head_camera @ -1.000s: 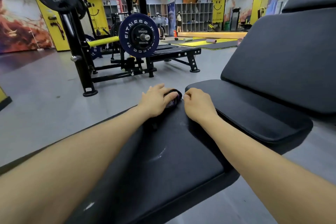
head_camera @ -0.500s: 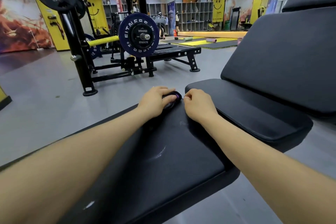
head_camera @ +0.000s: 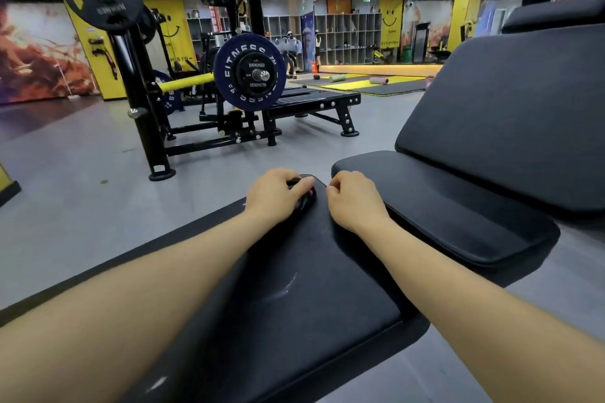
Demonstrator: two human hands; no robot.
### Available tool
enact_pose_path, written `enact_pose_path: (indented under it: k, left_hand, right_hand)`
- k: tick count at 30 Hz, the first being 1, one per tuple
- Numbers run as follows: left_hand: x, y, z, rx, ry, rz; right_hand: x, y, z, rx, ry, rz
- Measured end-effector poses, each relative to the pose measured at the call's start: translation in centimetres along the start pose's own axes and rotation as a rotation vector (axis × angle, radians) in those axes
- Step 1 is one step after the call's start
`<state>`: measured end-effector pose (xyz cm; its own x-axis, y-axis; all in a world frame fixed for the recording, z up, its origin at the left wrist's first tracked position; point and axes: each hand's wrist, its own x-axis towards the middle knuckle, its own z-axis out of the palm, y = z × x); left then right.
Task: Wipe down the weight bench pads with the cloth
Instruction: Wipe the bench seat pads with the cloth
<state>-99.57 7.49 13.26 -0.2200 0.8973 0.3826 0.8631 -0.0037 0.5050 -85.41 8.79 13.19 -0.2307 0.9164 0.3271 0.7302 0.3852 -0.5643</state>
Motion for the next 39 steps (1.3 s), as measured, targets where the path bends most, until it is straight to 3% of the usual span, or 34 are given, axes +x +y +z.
enact_pose_path:
  k: [6,12,24,31,39]
  left_hand:
    - [2.2,0.7,0.7,0.11,-0.036,0.02]
    - [-3.1,-2.1,-2.1,0.011,-0.188,0.144]
    - [1.9,-0.1,0.2,0.13,-0.061,-0.058]
    - [-4.7,-1.7,-2.8,0.029,-0.127,0.063]
    - [1.2,-0.7,-0.5,0.051,-0.008,-0.037]
  right_hand:
    - [0.0,0.1,0.0,-0.032,-0.016,-0.006]
    - [-0.5,-0.1,-0.1,-0.08,-0.042,-0.01]
    - [-0.9,-0.5,-0.2,-0.096,-0.037,-0.035]
    - [-1.2,-0.4,-0.4,-0.121,-0.053,-0.051]
    - [-0.8,-0.4,-0.1,-0.114,-0.035,-0.046]
